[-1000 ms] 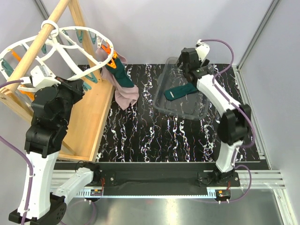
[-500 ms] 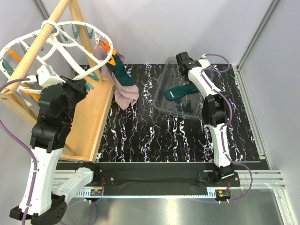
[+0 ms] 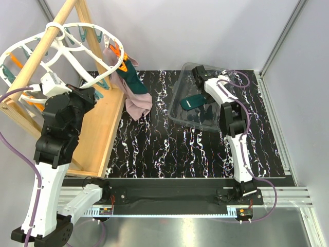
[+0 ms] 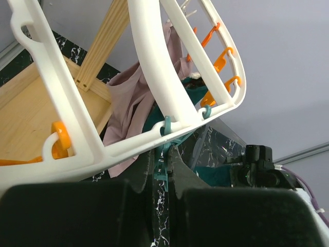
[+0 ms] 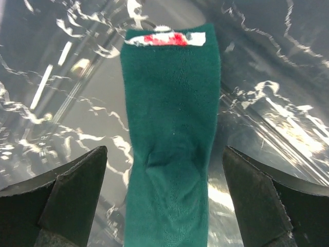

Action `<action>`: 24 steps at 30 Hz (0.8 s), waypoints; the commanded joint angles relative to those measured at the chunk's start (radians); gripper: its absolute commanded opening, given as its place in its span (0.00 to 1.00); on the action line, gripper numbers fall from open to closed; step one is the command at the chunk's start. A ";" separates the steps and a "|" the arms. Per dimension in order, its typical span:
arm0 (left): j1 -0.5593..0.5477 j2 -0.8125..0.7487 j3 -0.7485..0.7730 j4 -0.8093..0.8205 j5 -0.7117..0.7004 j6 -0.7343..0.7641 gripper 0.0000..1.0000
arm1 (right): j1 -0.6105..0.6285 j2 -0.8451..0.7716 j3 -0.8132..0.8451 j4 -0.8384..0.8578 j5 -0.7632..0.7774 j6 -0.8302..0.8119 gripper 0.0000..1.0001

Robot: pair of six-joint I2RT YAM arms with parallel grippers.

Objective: Clip the socks to the hanger
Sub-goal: Pick up the sock from the bin.

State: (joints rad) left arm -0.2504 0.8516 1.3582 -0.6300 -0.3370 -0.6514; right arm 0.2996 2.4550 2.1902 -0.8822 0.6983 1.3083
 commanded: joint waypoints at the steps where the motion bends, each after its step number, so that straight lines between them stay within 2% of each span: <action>1: -0.003 -0.009 -0.014 -0.020 0.050 -0.010 0.00 | -0.005 0.032 0.043 0.067 0.035 0.003 0.99; 8: -0.001 -0.008 -0.027 -0.014 0.059 -0.014 0.00 | -0.005 0.087 0.082 0.104 0.066 -0.076 0.90; 12: -0.001 -0.008 -0.037 -0.011 0.058 -0.016 0.00 | -0.004 0.116 0.114 0.109 0.049 -0.109 0.80; 15: -0.001 -0.011 -0.042 -0.008 0.059 -0.019 0.00 | -0.004 0.127 0.126 0.117 0.033 -0.141 0.64; 16: -0.003 -0.013 -0.042 -0.008 0.061 -0.019 0.00 | -0.004 0.127 0.125 0.124 0.032 -0.149 0.50; 18: -0.003 -0.013 -0.042 -0.010 0.059 -0.017 0.00 | -0.004 0.119 0.111 0.141 0.021 -0.185 0.31; 19: -0.001 -0.013 -0.042 -0.011 0.056 -0.016 0.00 | -0.004 0.114 0.106 0.169 0.015 -0.207 0.19; 20: -0.001 -0.014 -0.041 -0.013 0.055 -0.014 0.00 | -0.002 0.105 0.102 0.178 0.006 -0.224 0.00; 24: -0.003 -0.017 -0.039 -0.019 0.055 -0.013 0.00 | -0.004 0.050 0.062 0.232 -0.014 -0.340 0.00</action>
State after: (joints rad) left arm -0.2485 0.8429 1.3323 -0.6067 -0.3328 -0.6563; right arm 0.2989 2.5683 2.2696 -0.7162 0.6922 1.0748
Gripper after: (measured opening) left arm 0.069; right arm 0.013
